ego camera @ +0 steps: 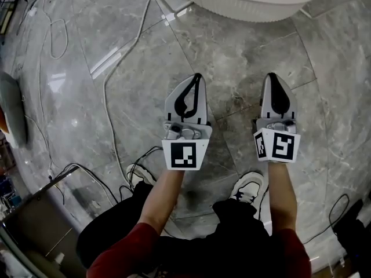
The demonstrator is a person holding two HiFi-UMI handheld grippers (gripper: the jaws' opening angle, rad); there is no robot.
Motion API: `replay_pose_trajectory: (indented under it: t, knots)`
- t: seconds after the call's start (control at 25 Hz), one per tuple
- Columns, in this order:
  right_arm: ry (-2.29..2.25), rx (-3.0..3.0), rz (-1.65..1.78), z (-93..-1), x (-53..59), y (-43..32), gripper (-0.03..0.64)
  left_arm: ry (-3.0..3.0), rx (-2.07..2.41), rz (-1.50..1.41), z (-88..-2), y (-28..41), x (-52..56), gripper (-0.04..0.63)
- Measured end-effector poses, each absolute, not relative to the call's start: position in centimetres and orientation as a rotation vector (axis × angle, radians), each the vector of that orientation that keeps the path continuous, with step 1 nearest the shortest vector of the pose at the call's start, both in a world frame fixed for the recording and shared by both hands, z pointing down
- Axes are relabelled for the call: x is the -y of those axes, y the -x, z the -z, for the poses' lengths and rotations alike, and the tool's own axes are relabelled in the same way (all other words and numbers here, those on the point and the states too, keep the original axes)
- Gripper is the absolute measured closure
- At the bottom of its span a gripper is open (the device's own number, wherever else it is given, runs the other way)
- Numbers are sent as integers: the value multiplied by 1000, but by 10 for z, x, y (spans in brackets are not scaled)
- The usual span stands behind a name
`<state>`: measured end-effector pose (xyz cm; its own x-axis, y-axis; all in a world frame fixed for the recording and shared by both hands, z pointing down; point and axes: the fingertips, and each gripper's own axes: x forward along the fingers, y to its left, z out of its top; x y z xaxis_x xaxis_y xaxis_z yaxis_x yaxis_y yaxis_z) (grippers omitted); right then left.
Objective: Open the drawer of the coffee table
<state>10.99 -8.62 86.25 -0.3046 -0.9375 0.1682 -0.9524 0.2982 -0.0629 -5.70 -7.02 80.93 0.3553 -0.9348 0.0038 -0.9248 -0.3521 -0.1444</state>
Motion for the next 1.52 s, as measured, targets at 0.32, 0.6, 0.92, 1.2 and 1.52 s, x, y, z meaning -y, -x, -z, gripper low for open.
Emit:
replay_pose_trajectory:
  t: [0.32, 0.6, 0.92, 1.2, 1.52]
  knots:
    - [-1724, 2813, -1192, -896, 163, -105, 397, 2506, -1672, 143, -800, 47, 74, 583]
    - [-1663, 3013, -1682, -915, 227, -109, 306, 2519, -1663, 160, -802, 40, 82, 583]
    - [-1677, 3057, -2045, -930, 256, -109, 287, 2514, -1640, 191, -805, 34, 87, 583]
    - [-1667, 3118, -2082, -927, 256, -110, 288, 2498, -1611, 253, -814, 29, 77, 583]
    - [-1662, 3093, -2149, -930, 253, -111, 321, 2505, -1603, 245, -808, 24, 77, 583]
